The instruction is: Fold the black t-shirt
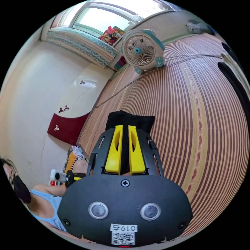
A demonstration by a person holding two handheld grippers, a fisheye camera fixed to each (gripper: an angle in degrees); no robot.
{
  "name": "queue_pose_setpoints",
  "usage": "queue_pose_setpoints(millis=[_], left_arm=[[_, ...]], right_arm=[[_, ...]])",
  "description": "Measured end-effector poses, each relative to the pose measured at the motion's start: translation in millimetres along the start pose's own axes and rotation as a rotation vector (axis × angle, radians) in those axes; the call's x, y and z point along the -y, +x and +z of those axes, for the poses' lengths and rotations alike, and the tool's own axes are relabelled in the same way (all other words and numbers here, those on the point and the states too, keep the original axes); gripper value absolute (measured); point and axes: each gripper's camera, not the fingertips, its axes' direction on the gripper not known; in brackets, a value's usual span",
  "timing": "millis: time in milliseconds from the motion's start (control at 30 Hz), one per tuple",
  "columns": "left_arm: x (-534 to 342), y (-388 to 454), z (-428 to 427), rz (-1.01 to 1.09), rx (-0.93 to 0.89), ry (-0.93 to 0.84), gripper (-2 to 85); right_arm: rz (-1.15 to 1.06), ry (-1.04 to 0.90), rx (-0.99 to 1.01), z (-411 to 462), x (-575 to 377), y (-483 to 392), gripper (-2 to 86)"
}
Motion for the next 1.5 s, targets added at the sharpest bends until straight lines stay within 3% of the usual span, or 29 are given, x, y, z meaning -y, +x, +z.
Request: queue_pose_setpoints(millis=[400, 833, 1167, 1500], left_arm=[[15.3, 41.3, 54.7, -0.009, -0.081, -0.078, 1.2], [29.7, 58.7, 82.7, -0.01, -0.089, -0.107, 1.0], [41.6, 52.0, 98.7, -0.025, -0.105, -0.149, 0.8], [46.5, 33.0, 105.5, -0.042, -0.102, -0.144, 0.7]], right_arm=[[-0.019, -0.187, -0.089, 89.2, 90.6, 47.2, 6.4], [0.024, -0.148, -0.012, 124.4, 142.9, 80.5, 0.2], [-0.145, -0.149, -0.23, 156.7, 170.4, 62.5, -0.8], [-0.171, -0.136, -0.254, 175.3, 184.5, 69.2, -0.9]])
